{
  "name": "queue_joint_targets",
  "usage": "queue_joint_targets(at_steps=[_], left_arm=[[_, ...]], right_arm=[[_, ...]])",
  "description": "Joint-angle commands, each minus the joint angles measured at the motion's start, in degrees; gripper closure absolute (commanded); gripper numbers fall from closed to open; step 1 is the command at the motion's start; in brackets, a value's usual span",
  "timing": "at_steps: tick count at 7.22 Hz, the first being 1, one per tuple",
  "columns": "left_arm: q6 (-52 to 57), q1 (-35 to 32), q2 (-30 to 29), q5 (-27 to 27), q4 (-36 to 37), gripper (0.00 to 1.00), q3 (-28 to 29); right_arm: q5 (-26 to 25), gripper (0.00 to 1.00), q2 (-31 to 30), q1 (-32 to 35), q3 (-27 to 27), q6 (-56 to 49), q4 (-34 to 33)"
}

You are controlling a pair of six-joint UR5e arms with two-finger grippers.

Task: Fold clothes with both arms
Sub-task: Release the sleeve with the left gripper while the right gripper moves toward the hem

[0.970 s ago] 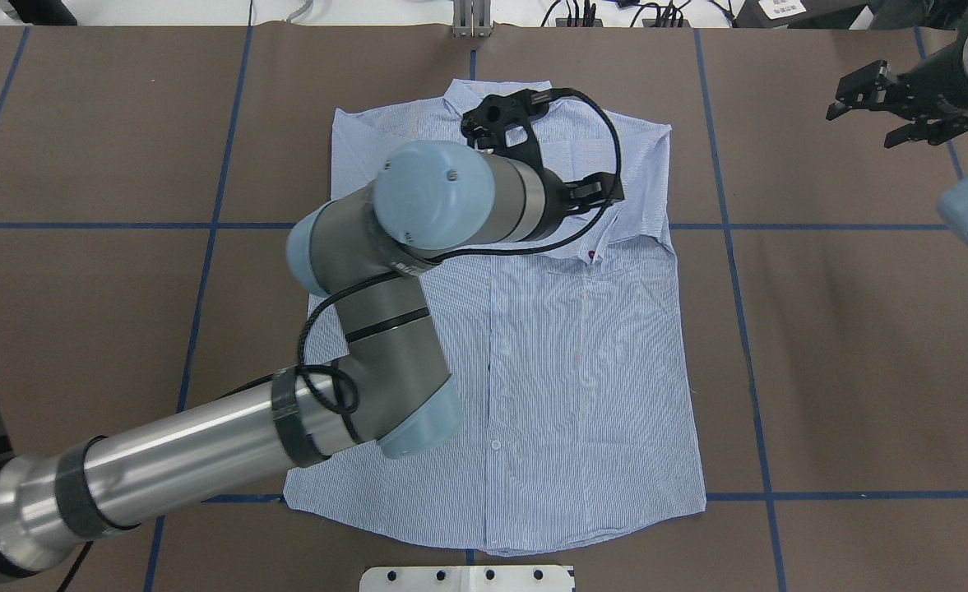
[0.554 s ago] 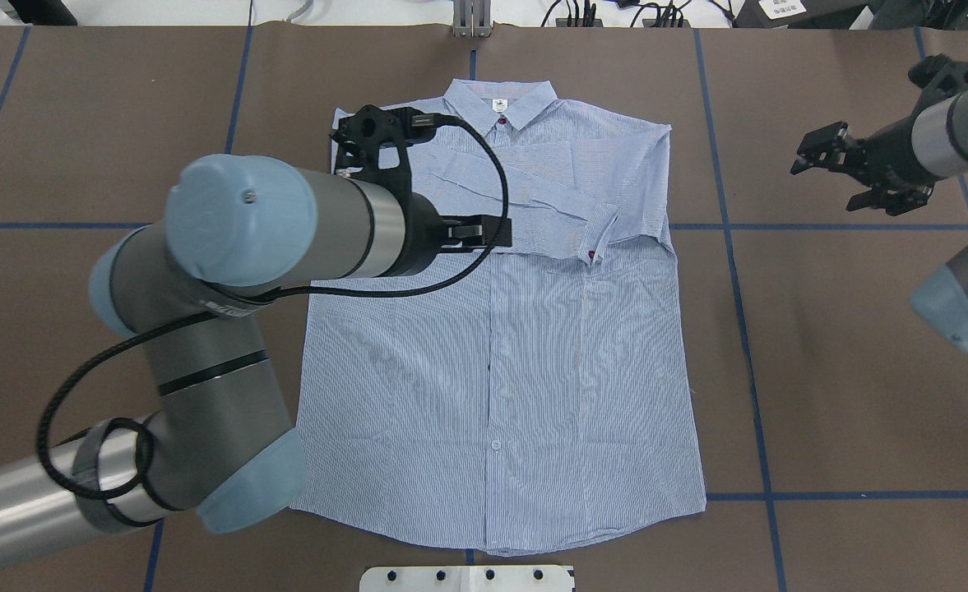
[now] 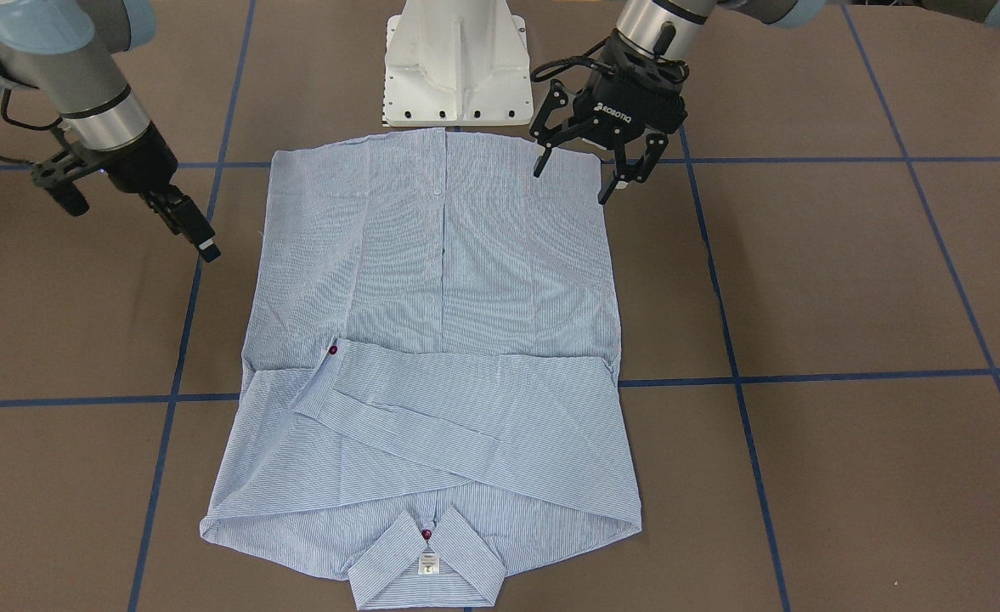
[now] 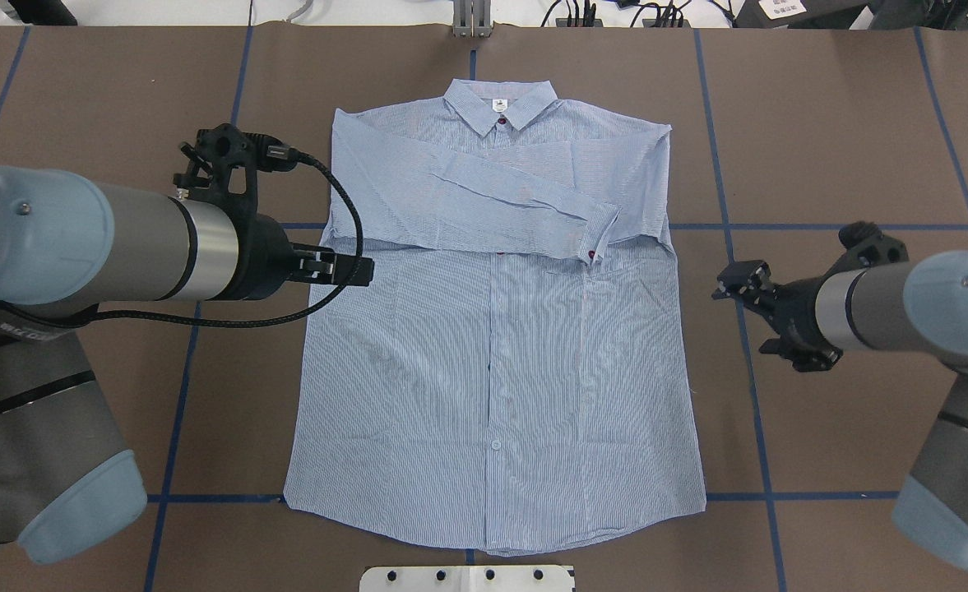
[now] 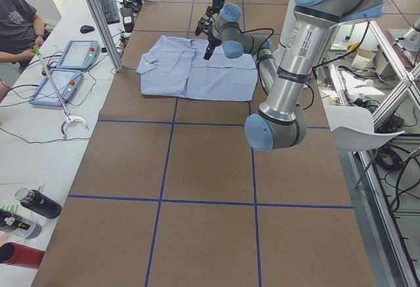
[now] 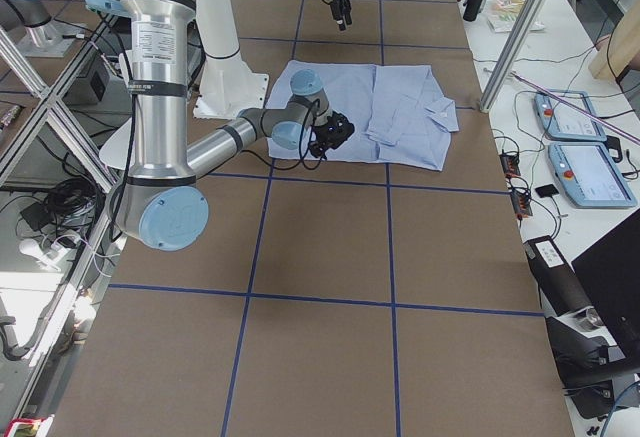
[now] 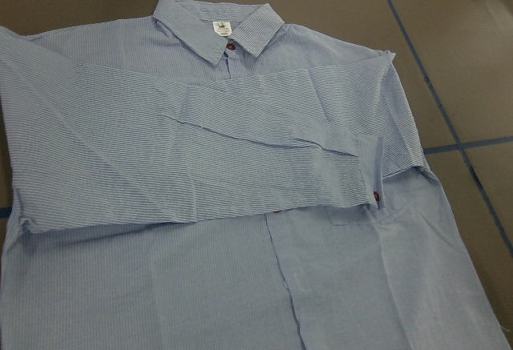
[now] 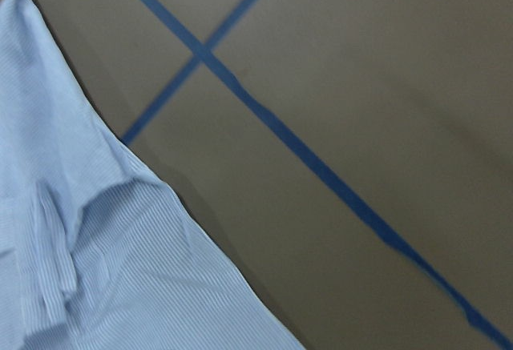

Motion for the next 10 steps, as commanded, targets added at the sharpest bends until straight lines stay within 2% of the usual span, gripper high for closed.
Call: queue_joint_targets(at_steps=[1, 2, 3, 6, 10], left_arm=[[0.5, -1.6, 5.5, -4.5, -0.1, 0.14, -2.7], [0.3, -1.8, 6.3, -4.6, -0.1, 0.14, -3.5], [0.1, -2.6, 6.5, -4.6, 0.0, 0.13, -3.4], [-0.4, -2.7, 7.2, -4.6, 0.0, 0.12, -3.5], [-0.4, -2.7, 7.2, -4.6, -0.1, 0.12, -3.4]], right_arm=[[-9.8, 0.04, -3.1, -13.5, 5.8, 13.9, -4.4], [-13.4, 0.07, -3.1, -18.8, 7.5, 17.0, -10.4], [-18.0, 0.08, -2.9, -24.1, 6.8, 21.4, -11.1], [-18.9, 0.10, -0.1, -27.8, 3.2, 23.2, -11.2], [-18.7, 0.15, -0.7, -28.3, 2.9, 23.2, -11.2]])
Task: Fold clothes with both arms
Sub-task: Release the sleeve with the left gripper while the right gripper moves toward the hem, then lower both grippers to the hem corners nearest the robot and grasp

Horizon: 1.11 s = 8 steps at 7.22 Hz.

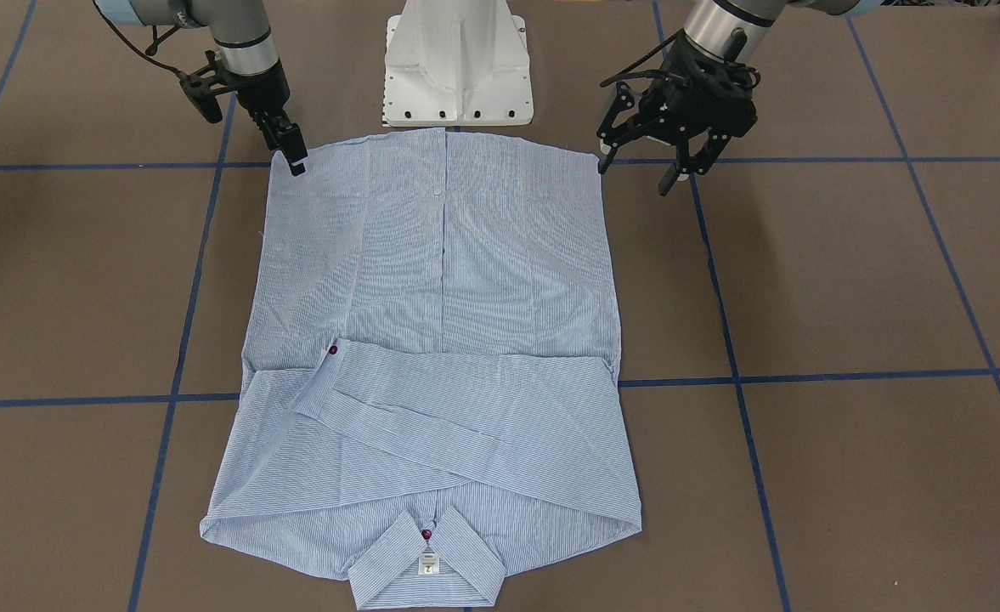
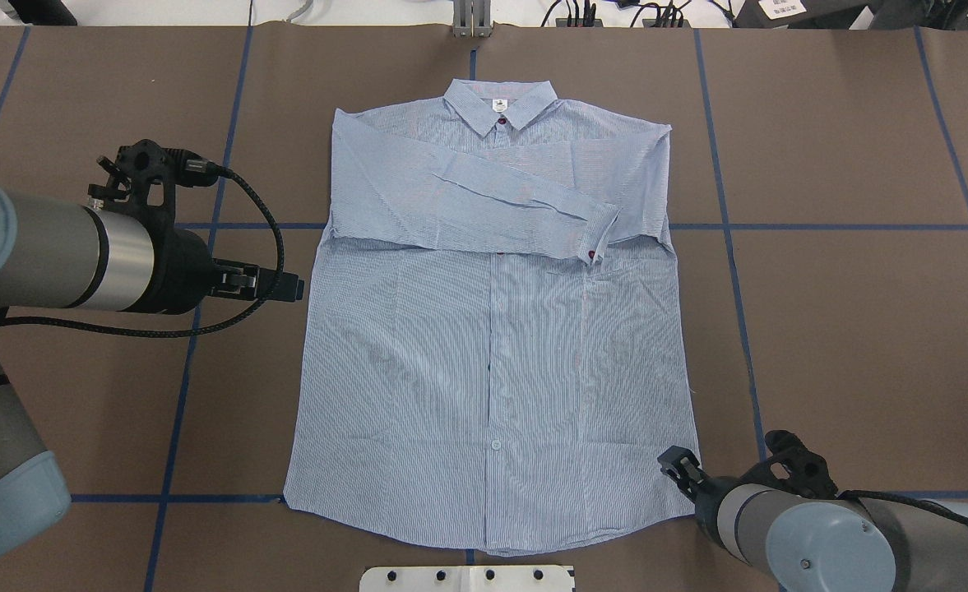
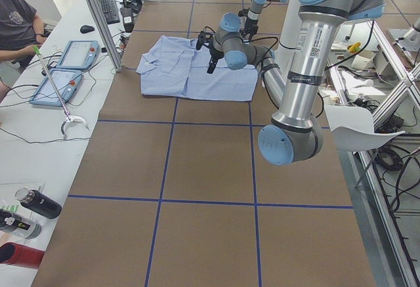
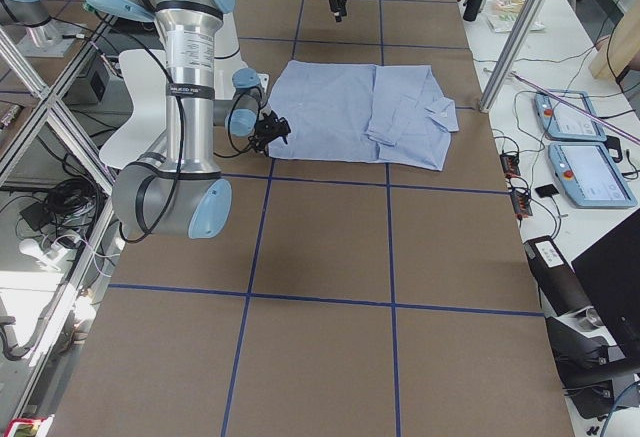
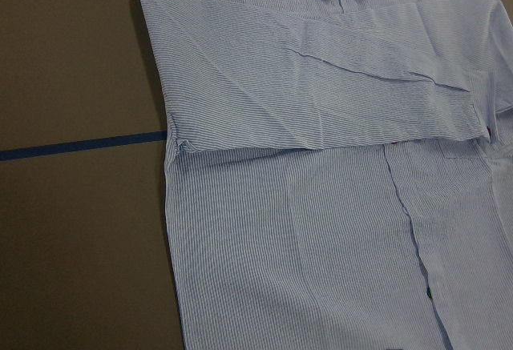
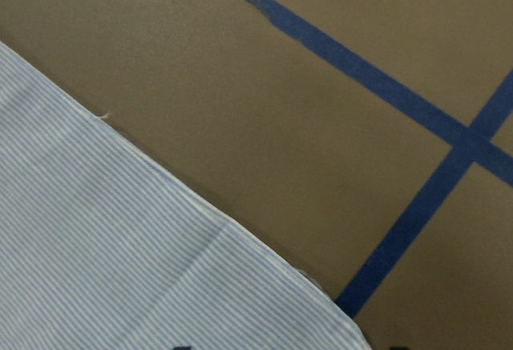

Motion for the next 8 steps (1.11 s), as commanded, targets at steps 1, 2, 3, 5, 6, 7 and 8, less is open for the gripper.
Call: queue_joint_targets(at_steps=[1, 2, 3, 5, 6, 7, 8], left_arm=[[0.0, 0.1, 0.0, -0.1, -0.1, 0.12, 0.2], [0.0, 0.1, -0.1, -0.1, -0.1, 0.12, 0.4], [-0.1, 0.1, -0.2, -0.2, -0.1, 0.12, 0.4], [-0.2, 0.1, -0.4, -0.2, -0.1, 0.12, 0.5], [-1.8, 0.3, -0.5, -0.2, -0.1, 0.11, 0.5], [-2.6, 0.4, -0.6, -0.2, -0.1, 0.11, 0.5], [-2.6, 0.3, -0.6, -0.2, -0.1, 0.11, 0.6]], right_arm=[[0.2, 0.18, -0.4, -0.2, -0.2, 0.0, -0.1], [0.3, 0.24, -0.4, -0.3, -0.1, 0.1, -0.1], [0.3, 0.42, -0.4, -0.4, -0.2, 0.1, -0.3], [0.3, 1.00, -0.3, -0.7, 0.4, 0.1, -2.8], [0.3, 1.00, -0.3, -1.2, 0.5, 0.1, -2.9], [0.3, 1.00, -0.3, -1.6, 1.0, 0.0, -2.9], [0.2, 1.00, -0.4, -1.7, 1.4, 0.0, -2.9]])
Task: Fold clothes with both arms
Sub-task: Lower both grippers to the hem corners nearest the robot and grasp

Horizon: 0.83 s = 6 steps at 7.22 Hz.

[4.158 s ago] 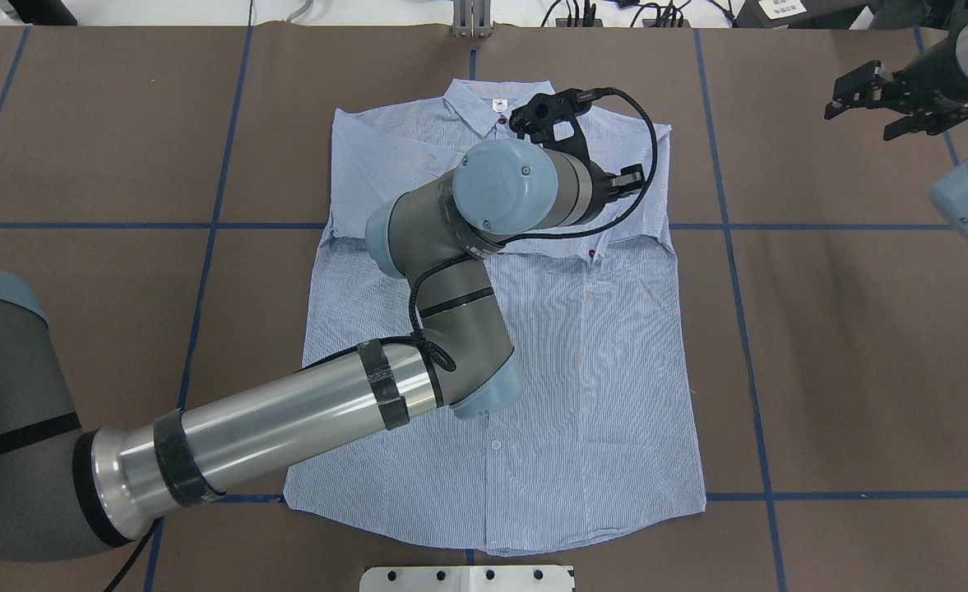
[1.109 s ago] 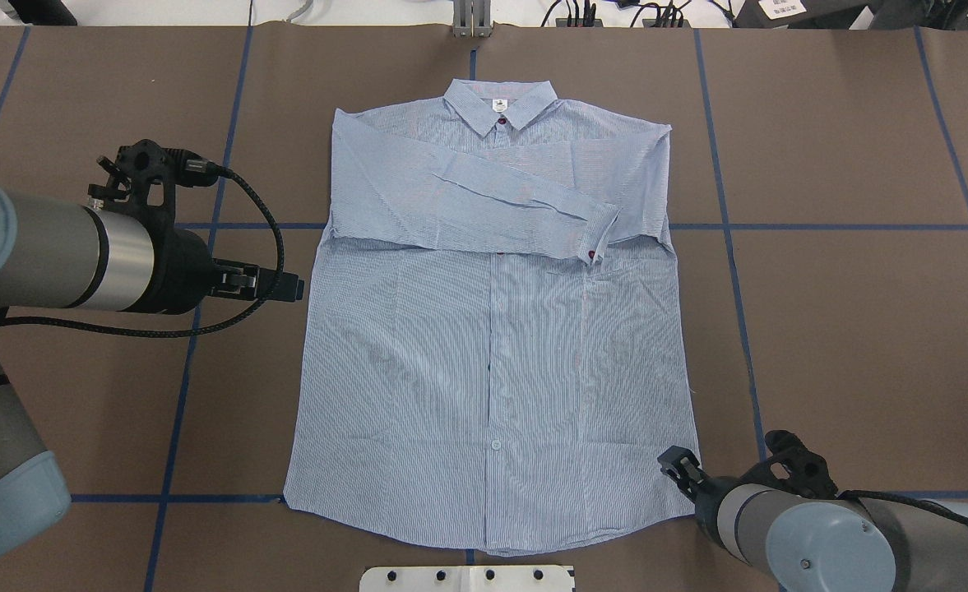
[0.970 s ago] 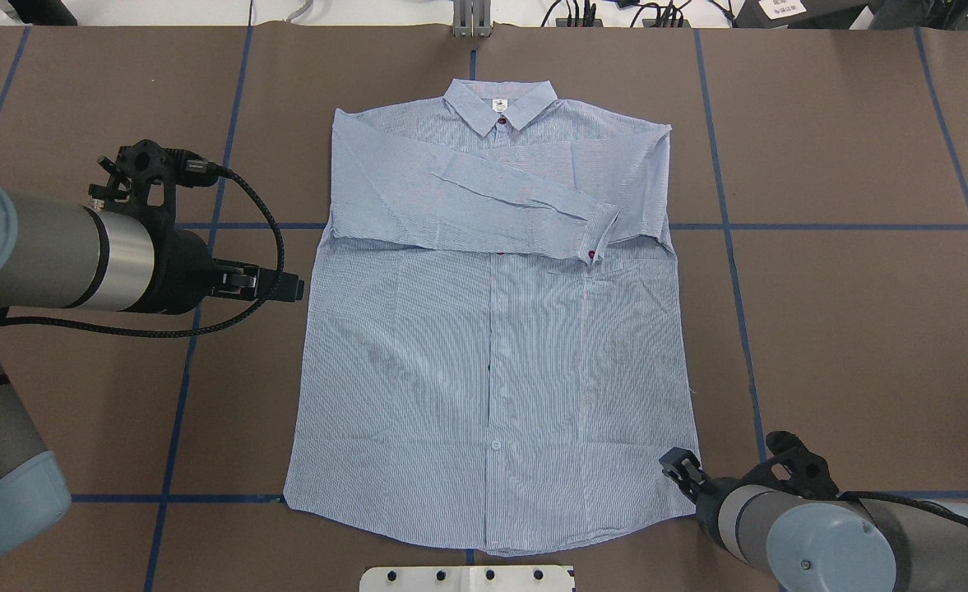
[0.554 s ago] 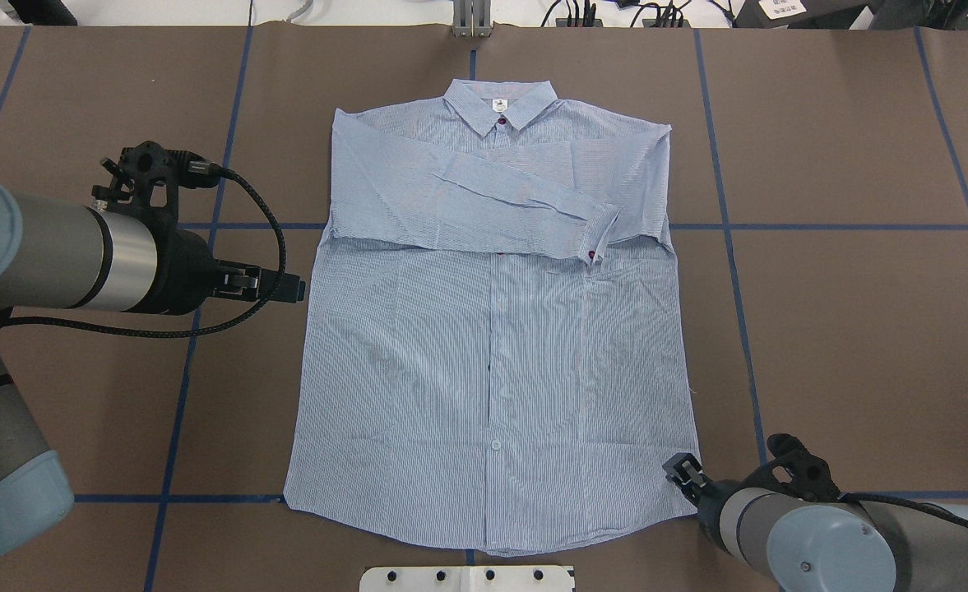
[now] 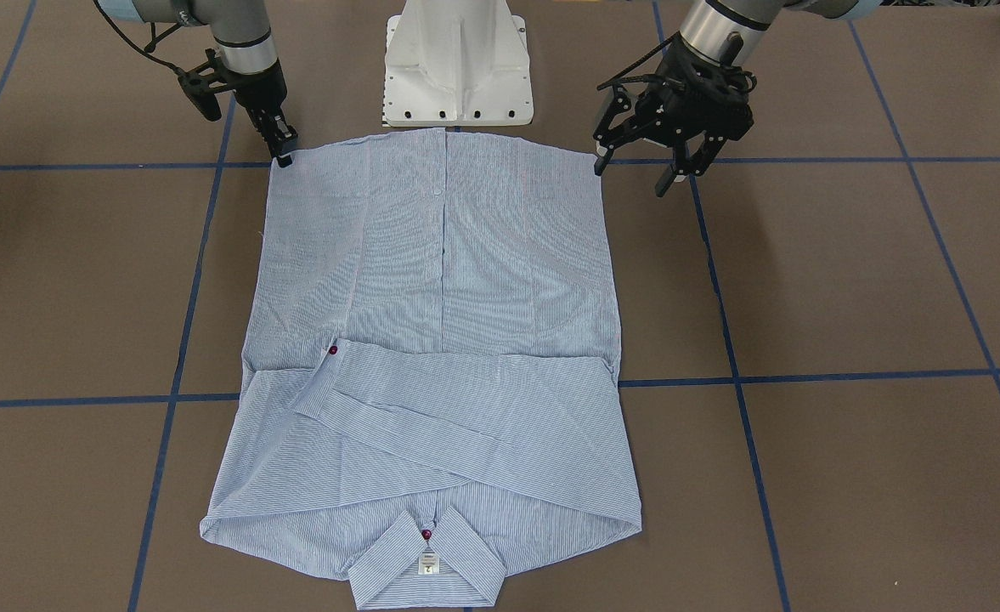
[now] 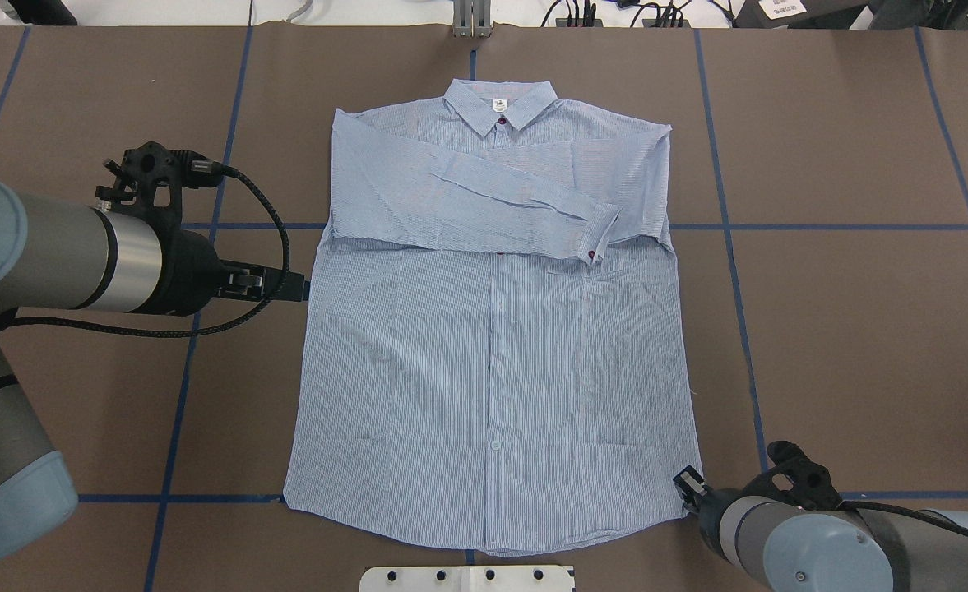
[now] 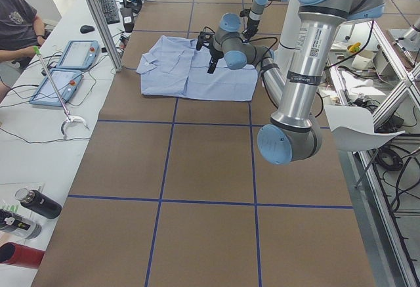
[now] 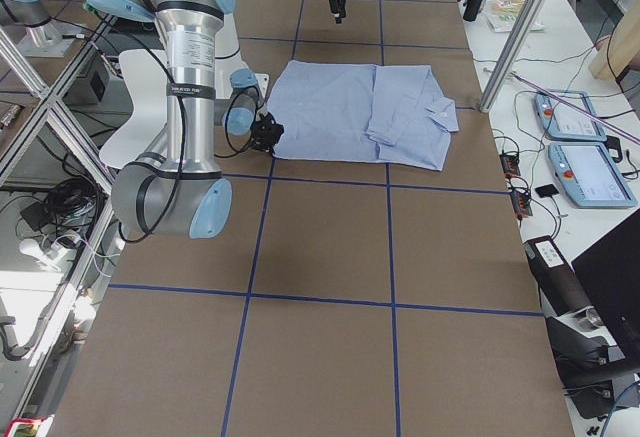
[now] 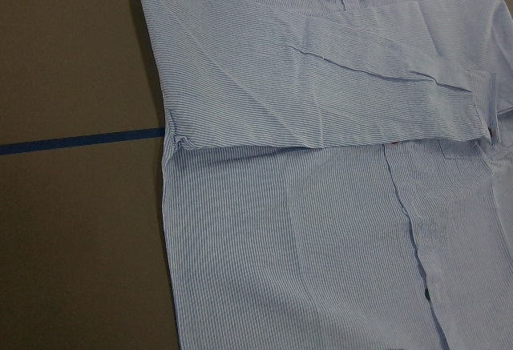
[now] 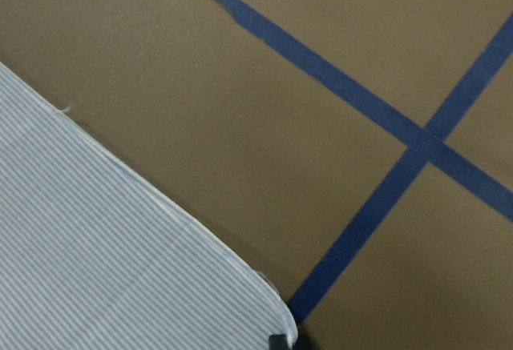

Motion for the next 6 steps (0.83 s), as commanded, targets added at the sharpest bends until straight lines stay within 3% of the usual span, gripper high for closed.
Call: queue_joint_targets(at_steps=[1, 6], left_arm=[[-0.5, 0.0, 0.0, 0.0, 0.1, 0.11, 0.0], [-5.3, 0.5, 5.2, 0.0, -0.7, 0.10, -1.2]], right_arm=[[-0.1, 1.00, -0.4, -0.4, 0.5, -0.1, -0.1], [0.4, 1.00, -2.7, -0.4, 3.0, -1.2, -0.1]])
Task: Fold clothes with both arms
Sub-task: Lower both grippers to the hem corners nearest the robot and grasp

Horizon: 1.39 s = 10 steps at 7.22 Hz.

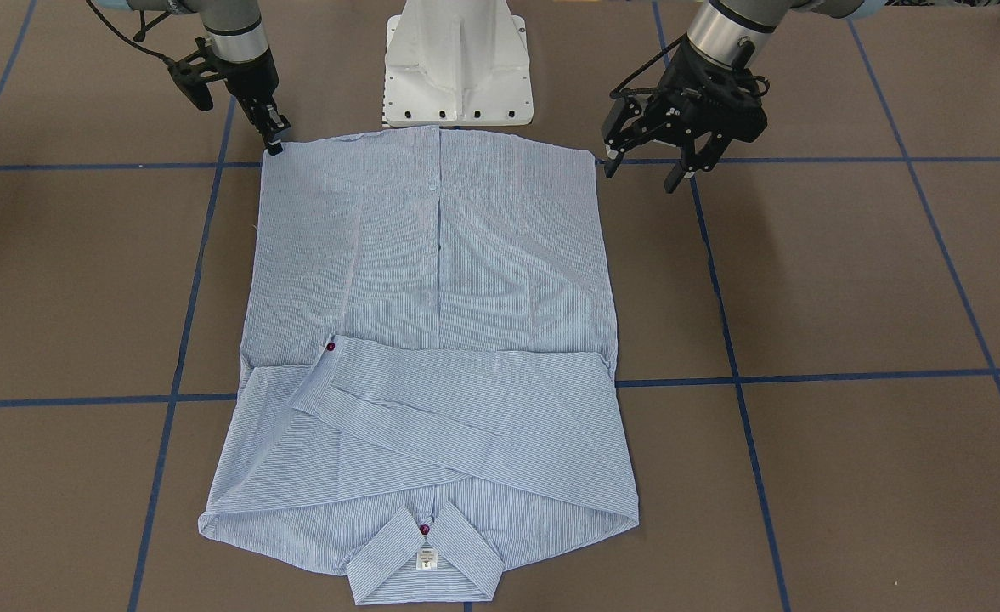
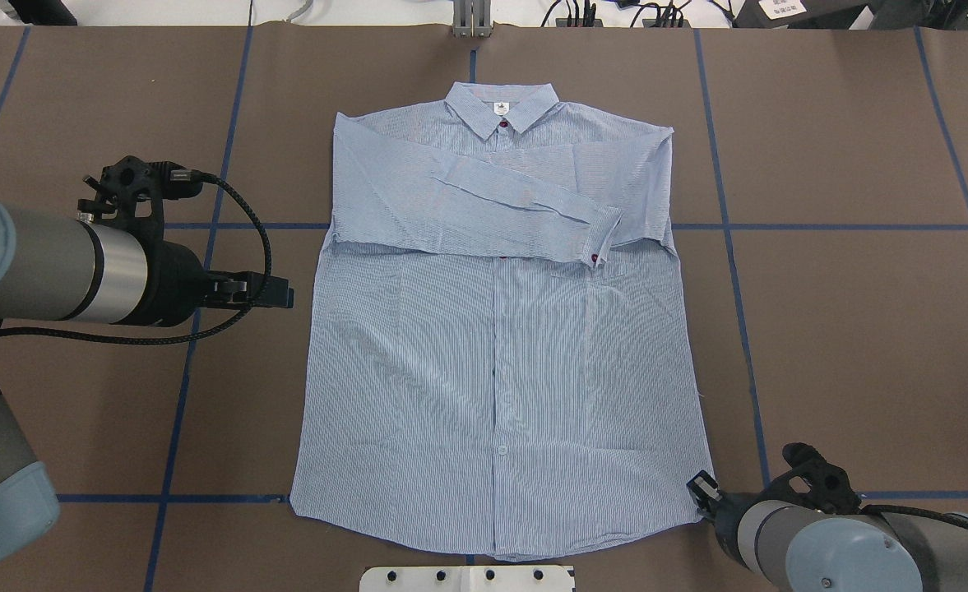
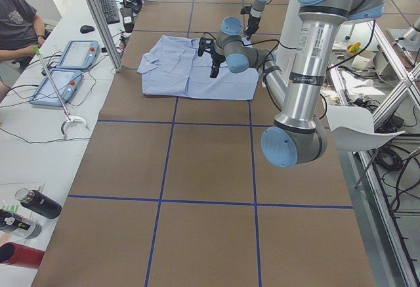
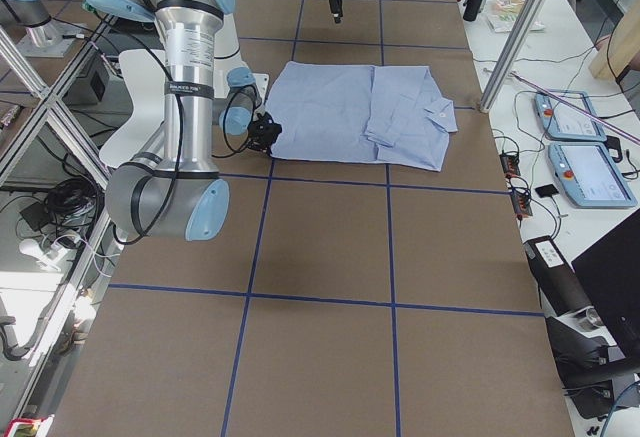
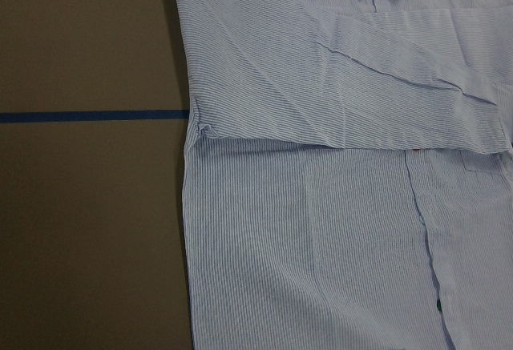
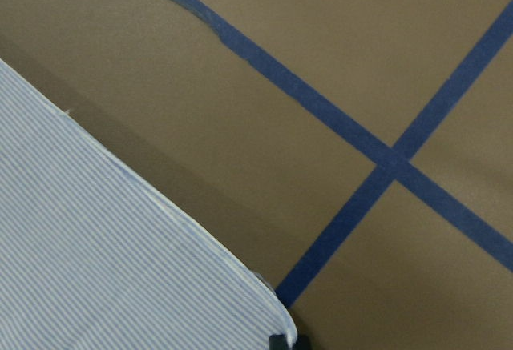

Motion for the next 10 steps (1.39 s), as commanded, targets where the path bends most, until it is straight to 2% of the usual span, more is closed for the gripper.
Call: queue_joint_targets(at_steps=[1, 4, 6, 8, 10], left_arm=[[-0.3, 0.3, 2.0, 0.0, -0.7, 0.10, -0.4], [0.1, 0.7, 4.7, -0.1, -1.5, 0.08, -0.7], [-2.5, 2.6, 12.0, -0.3, -11.6, 0.08, -0.5], [-15.2, 9.8, 11.6, -0.4, -11.9, 0.08, -0.2], [-22.4, 15.8, 11.7, 0.3, -11.8, 0.09, 0.0]], right_arm=[[0.1, 1.00, -0.3, 0.0, 0.9, -0.1, 0.0], [0.1, 1.00, -1.5, 0.1, 2.0, -0.1, 0.0], [0.2, 1.00, -1.9, 0.1, 3.1, 0.0, -0.1], [0.2, 1.00, -2.6, 0.0, 3.3, 0.0, -0.1], [0.2, 1.00, -3.0, -0.1, 3.3, 0.0, -0.1]])
